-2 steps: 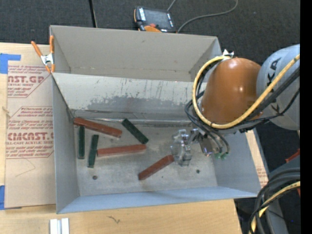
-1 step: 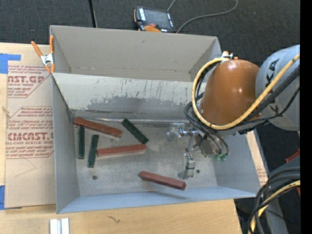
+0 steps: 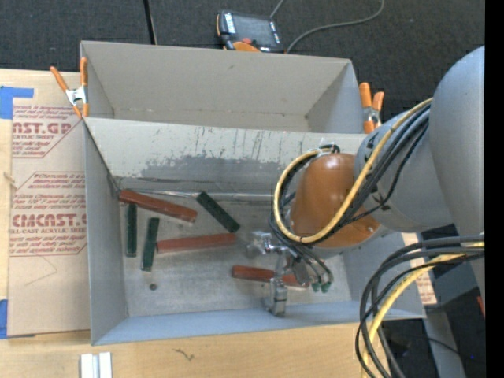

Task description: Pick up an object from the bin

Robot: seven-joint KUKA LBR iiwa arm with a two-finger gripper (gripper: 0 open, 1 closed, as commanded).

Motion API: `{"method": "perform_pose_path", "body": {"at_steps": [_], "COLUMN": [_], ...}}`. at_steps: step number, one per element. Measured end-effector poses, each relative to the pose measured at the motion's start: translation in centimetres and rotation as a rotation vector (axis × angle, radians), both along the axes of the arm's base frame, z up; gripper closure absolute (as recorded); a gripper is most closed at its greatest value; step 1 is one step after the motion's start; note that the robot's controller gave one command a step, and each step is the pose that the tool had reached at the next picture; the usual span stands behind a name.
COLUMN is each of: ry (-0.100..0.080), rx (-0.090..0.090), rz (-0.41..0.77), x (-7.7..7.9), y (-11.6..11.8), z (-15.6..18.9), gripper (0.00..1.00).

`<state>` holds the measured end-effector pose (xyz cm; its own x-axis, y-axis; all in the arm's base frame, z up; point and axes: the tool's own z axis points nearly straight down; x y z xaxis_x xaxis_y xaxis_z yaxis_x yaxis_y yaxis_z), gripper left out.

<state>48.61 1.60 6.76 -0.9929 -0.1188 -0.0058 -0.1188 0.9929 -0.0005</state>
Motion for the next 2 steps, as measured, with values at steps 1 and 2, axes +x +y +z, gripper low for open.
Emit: {"method": "perform_pose_path", "body": {"at_steps": [1, 2], "ry": [0.005, -0.003], "rx": [-0.001, -0.001], "rz": [0.001, 0.035], "x": [-0.1, 0.2], "y": [0.0, -0.8], "z": [0.2, 15.2], "gripper": [1.0, 1.0]}}
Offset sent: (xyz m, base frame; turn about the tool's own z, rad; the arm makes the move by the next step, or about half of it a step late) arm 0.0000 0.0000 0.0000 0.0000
